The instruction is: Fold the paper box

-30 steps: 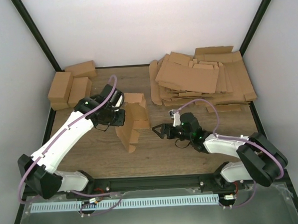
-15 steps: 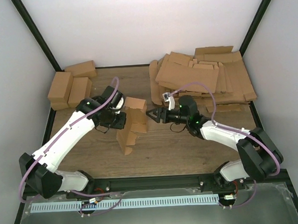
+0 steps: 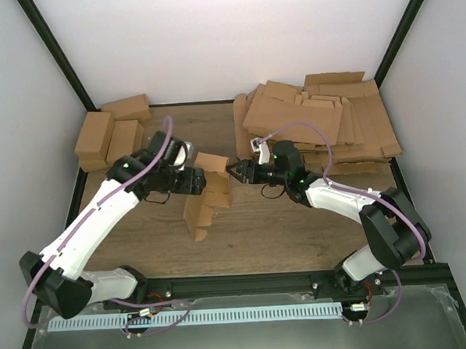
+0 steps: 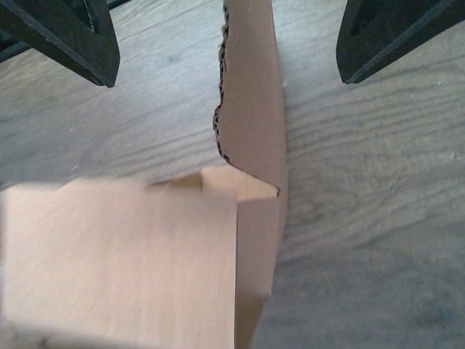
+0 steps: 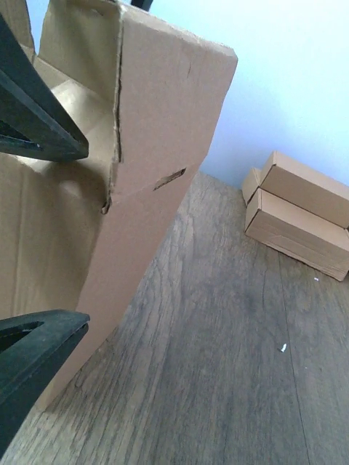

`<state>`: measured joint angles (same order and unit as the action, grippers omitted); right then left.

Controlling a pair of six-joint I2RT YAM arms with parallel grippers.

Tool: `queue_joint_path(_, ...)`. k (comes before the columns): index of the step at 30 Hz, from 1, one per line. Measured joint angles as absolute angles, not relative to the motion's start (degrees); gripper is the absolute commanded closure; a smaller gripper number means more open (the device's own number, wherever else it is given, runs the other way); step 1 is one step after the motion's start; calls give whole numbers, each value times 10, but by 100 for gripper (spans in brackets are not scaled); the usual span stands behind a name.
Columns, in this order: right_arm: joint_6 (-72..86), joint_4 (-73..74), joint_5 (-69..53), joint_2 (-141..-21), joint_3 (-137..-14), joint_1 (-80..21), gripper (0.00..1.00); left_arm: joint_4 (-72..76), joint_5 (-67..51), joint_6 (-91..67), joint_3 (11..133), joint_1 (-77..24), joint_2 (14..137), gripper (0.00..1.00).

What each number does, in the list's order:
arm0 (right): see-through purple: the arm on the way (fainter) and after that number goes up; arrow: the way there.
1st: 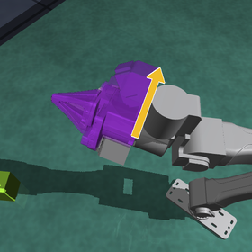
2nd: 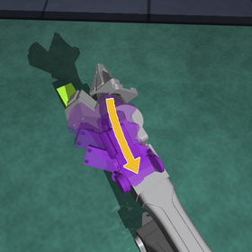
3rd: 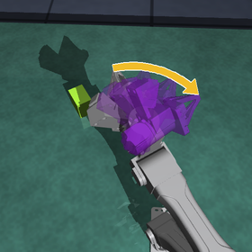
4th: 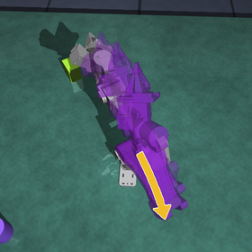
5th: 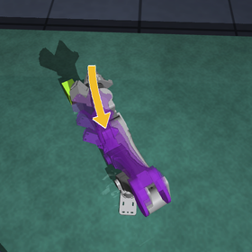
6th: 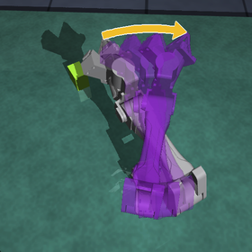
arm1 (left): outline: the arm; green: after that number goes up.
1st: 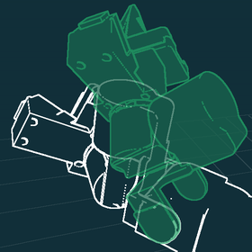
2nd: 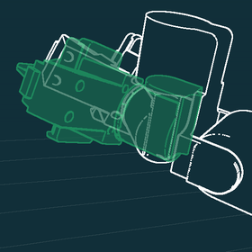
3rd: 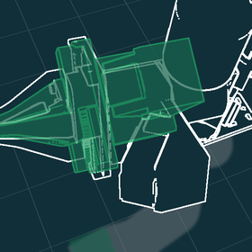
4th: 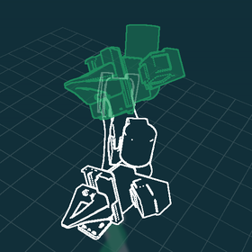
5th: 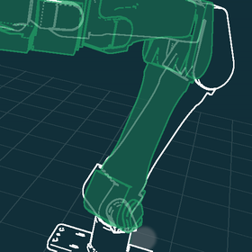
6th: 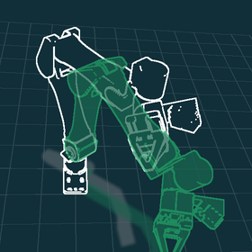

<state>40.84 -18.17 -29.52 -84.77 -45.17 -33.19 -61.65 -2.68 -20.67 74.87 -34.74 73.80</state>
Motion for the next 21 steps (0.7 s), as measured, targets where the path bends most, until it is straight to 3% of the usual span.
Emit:
queue_joint_path(7,383,-151,-288,-848,-461,-332,41,-540,-102,-218,745,-255,661,17)
queue_joint_path(17,263,-42,-235,-774,-488,-332,38,-444,-271,-233,649,-97,652,39)
queue_joint_path(21,194,-11,-229,-757,-526,-332,38,-416,-321,-233,618,-90,675,41)
